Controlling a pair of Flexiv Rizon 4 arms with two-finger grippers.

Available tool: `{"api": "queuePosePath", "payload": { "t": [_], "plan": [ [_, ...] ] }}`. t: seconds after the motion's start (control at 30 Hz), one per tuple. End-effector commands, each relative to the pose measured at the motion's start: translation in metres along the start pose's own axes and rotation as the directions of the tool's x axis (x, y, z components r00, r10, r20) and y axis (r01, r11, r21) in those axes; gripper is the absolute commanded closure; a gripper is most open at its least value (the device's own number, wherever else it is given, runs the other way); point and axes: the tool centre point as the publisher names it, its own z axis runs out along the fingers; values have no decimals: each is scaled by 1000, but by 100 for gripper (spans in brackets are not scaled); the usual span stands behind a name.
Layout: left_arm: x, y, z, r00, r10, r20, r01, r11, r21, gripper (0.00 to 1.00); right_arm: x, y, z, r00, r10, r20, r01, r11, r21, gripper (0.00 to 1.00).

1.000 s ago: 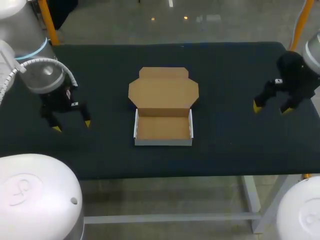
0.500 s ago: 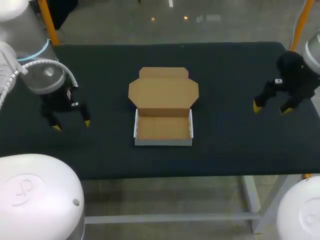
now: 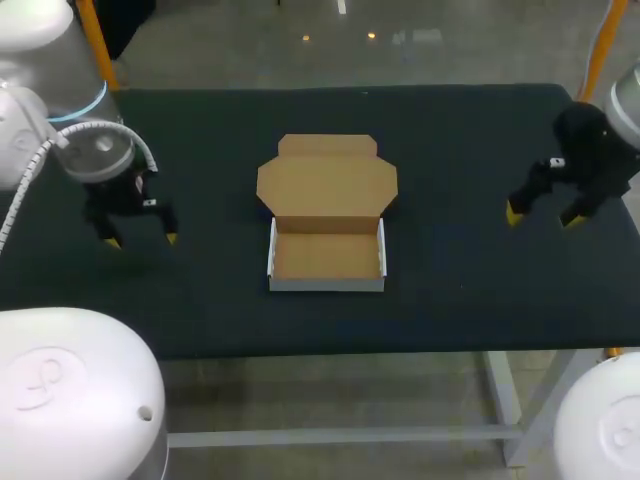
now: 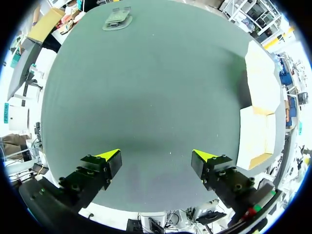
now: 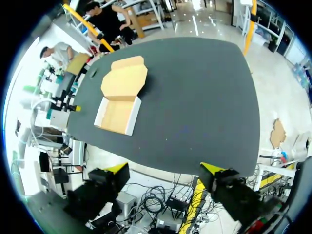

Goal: Assemble the packaging by folding the flat box into shape, placing the metal phone stand inside, and closing the box properly

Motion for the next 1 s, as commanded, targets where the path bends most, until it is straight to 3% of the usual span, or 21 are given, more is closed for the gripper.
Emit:
{"api": "queuePosePath", "payload": {
  "t": [0.03,0.37,1.0],
  "plan": [
    [-3,-21,13,1000,1,12,0,1000,-23,0,0,0,-3,1000,0,0,0,1000,6,0],
    [-19,-58,22,1000,-6,27,7,1000,-24,0,0,0,-3,1000,0,0,0,1000,6,0],
    [-45,-104,37,1000,-5,17,5,1000,-31,0,0,0,-3,1000,0,0,0,1000,6,0]
  ]
}}
